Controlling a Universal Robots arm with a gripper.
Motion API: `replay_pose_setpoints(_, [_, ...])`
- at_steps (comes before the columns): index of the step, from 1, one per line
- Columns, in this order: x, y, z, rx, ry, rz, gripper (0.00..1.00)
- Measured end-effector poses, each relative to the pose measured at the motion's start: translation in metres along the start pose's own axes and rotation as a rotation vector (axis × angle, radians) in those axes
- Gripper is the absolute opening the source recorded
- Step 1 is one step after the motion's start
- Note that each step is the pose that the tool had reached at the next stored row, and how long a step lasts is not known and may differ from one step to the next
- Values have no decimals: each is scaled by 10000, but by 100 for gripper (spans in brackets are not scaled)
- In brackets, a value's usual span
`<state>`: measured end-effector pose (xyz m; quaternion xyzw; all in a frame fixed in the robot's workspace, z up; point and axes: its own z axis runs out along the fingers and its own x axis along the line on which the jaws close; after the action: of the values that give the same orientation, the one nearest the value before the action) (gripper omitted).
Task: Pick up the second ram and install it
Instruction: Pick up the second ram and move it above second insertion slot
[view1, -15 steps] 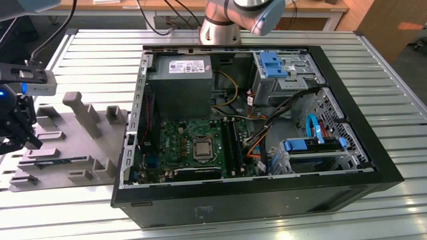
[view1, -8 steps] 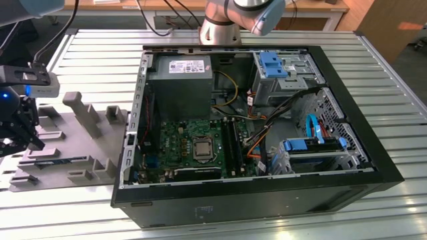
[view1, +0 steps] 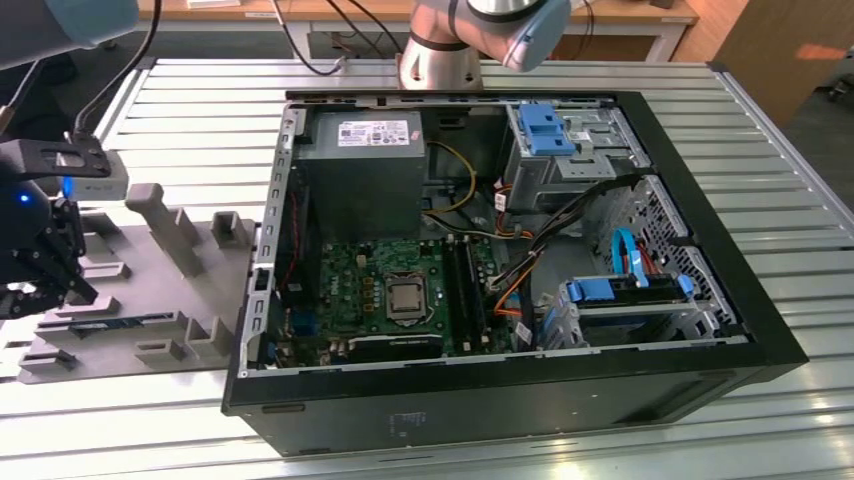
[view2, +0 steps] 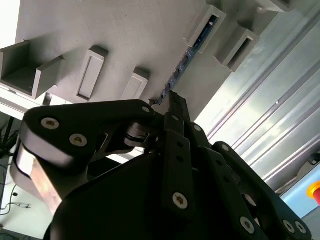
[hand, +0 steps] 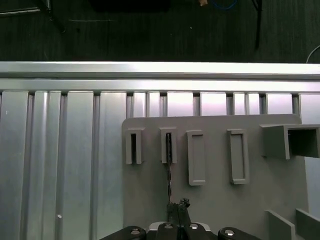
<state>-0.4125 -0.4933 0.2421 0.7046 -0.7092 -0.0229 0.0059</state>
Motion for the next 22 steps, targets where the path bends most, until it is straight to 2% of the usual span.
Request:
replay_pose_setpoints(5, [1,-2,34,-9,17,-410,11])
replay_pose_setpoints(12, [7,-5,123,-10,17,-394,11])
replay_pose_setpoints(22, [8,-6,153,-9,17,-390,11])
